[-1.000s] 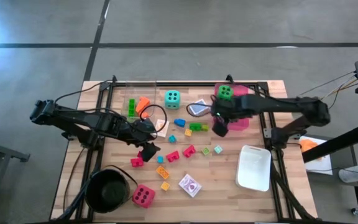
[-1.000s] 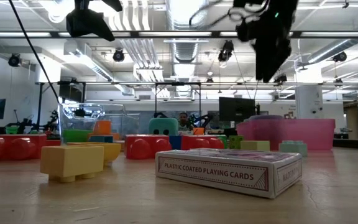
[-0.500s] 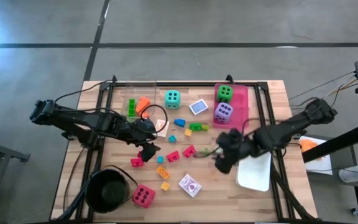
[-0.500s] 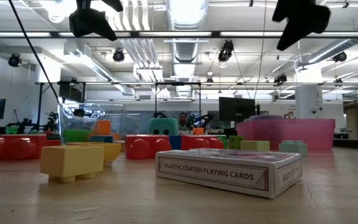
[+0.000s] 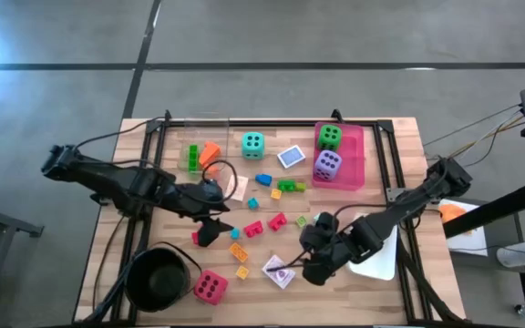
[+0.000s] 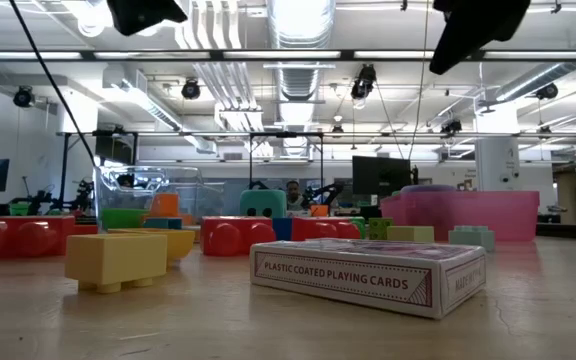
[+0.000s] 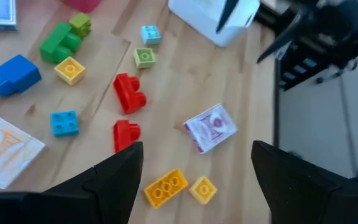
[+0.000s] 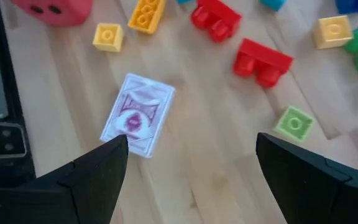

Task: Pick & Place Toys
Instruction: Put the purple deck of cards into the white bin

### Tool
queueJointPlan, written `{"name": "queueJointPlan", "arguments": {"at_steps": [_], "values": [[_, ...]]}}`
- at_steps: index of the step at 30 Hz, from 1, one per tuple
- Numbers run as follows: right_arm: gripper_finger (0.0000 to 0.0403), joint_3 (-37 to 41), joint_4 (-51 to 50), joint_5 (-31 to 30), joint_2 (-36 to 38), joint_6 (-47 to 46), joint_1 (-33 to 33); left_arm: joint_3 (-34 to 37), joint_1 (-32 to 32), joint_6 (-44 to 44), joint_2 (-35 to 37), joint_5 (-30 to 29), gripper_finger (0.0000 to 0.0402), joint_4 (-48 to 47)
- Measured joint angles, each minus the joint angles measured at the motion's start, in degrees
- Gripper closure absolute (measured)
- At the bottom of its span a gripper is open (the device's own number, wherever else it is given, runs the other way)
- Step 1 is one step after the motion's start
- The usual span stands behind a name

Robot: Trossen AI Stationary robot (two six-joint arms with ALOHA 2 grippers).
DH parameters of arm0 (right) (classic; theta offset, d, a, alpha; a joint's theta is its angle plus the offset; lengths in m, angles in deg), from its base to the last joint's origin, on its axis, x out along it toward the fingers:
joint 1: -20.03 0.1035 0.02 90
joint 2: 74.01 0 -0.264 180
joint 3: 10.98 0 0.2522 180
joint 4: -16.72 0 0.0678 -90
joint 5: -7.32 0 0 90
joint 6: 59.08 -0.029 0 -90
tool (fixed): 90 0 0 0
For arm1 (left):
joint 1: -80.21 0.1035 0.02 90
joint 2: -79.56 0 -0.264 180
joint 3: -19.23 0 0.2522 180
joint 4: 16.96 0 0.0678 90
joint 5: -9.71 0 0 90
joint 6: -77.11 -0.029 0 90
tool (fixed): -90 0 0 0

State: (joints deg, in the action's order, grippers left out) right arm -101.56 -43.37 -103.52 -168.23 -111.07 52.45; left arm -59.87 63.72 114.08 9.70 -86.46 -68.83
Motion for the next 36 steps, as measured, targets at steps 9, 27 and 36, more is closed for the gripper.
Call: {"name": "queueJointPlan", "arguments": {"at_steps": [9,27,36], "values": [[0.0058,-0.9,8.5,0.1,-6.1,-5.2,0.5,0.0,-0.3,5.1,4.7,-1.0,0.0098,-2.7],[0.0058,-12.8,8.7,1.4,-25.4,-9.2,0.7,0.1,-9.6,-6.9,6.1,-2.9,0.0098,-4.4],[0.0058,-13.8,9.5,1.3,-27.3,-10.7,0.6,0.1,-12.9,-8.4,6.1,-3.3,0.0098,-4.3]]}}
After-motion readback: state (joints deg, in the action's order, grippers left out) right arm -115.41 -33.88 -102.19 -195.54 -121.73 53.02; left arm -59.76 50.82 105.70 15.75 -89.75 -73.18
